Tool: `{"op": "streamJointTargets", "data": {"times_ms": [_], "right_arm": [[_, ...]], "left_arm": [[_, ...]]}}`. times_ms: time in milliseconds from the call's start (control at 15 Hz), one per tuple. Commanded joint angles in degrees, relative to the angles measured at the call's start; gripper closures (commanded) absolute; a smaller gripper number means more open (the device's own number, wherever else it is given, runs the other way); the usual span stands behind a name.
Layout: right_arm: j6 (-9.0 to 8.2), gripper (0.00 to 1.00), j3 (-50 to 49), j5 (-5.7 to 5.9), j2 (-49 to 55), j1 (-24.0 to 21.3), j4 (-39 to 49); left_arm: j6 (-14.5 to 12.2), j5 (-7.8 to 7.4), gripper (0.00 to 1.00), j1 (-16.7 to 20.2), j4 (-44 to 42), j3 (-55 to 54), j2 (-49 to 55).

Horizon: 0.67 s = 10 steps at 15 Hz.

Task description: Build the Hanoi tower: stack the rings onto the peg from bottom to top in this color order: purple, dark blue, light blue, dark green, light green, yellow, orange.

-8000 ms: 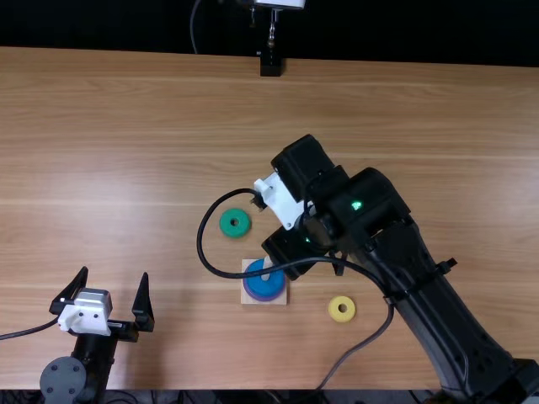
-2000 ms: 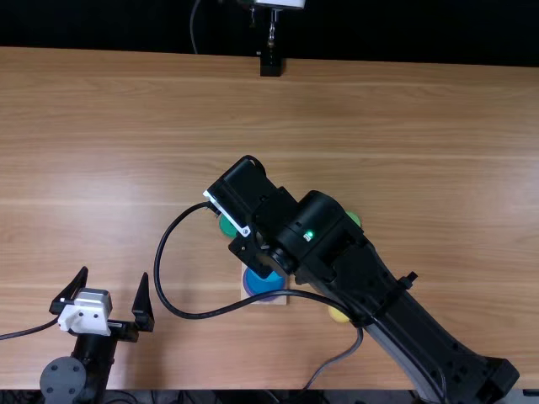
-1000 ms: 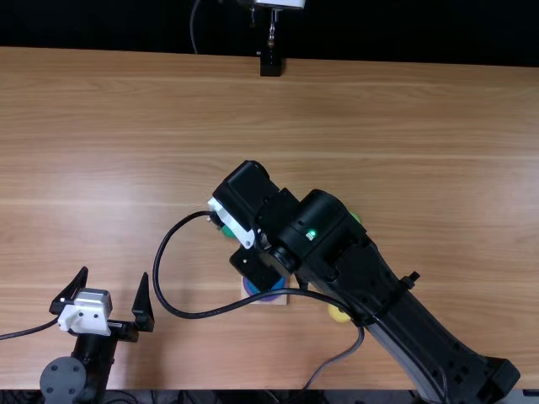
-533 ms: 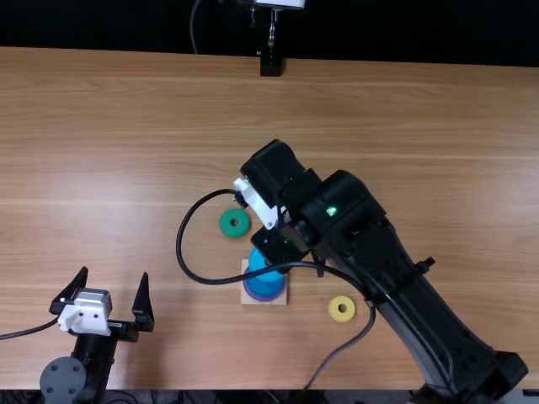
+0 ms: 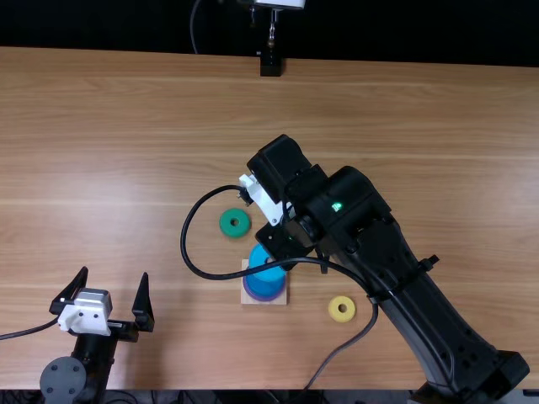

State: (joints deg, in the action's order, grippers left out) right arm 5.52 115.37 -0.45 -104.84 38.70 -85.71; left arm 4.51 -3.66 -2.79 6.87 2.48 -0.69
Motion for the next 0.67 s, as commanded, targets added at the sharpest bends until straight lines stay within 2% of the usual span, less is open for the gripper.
{"op": "streamJointTargets", "data": {"times_ms": [0, 600], "right_arm": [[0.28, 1.0, -0.32, -0.61, 0.42, 0.15, -0.2], [-0.35, 1.0, -0.41, -0.71, 0.42, 0.59, -0.2]], "left_arm": [[-0.61, -0.87, 0.0, -0.03, 0.3, -2.48, 0.69], [-0.61, -0.87, 0.0, -0.03, 0.3, -2.48, 0.69]]}}
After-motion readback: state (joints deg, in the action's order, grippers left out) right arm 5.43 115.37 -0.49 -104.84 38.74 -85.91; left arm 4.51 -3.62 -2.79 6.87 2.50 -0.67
